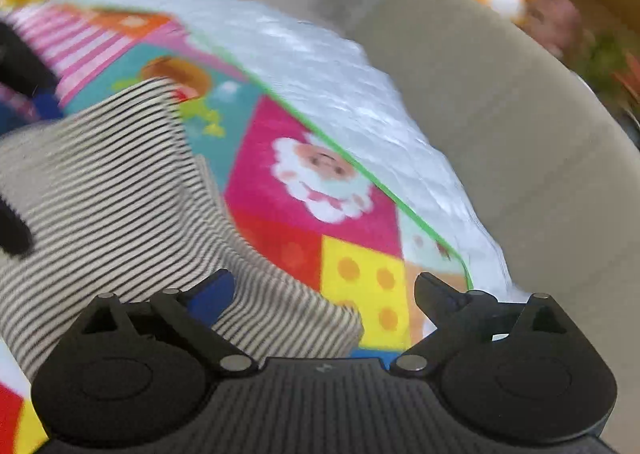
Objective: Fold clothes
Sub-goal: 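Release the folded shirt and lift both tools away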
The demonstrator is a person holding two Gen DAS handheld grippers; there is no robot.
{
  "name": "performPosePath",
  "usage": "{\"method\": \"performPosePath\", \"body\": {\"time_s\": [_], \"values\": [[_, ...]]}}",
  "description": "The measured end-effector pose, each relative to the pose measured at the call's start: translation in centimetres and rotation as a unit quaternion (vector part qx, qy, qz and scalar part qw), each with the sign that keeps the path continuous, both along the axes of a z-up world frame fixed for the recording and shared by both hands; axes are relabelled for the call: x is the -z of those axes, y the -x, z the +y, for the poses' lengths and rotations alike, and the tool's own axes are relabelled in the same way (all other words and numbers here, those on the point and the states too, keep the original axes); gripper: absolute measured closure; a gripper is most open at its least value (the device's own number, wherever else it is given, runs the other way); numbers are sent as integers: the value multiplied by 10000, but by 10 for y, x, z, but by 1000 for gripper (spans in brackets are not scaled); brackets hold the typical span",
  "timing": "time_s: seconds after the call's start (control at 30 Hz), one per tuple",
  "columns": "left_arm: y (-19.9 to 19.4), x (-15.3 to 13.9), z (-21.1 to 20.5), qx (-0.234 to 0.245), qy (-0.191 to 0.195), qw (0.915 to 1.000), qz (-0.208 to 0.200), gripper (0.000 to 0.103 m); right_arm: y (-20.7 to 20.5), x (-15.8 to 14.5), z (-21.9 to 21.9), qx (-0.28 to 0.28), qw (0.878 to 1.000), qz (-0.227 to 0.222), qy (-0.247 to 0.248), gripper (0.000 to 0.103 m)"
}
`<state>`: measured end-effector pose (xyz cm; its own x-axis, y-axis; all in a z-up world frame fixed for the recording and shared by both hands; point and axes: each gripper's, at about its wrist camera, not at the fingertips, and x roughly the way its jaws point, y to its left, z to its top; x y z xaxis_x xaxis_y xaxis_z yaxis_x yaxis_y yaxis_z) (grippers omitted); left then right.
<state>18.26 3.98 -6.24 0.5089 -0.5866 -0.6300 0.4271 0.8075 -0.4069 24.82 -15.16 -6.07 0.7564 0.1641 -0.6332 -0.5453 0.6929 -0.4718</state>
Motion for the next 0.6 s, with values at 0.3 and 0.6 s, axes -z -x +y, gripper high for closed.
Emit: {"method": "performPosePath", "body": {"time_s": [0.3, 0.6], "values": [[-13, 4, -5, -608, -759, 9949, -278, 0, 12, 0, -38, 1545, 9829, -196, -980, 2], [-11, -11, 27, -428, 619, 9972, 26, 0, -24, 41, -50, 2343, 9643, 77, -1229, 1]]}}
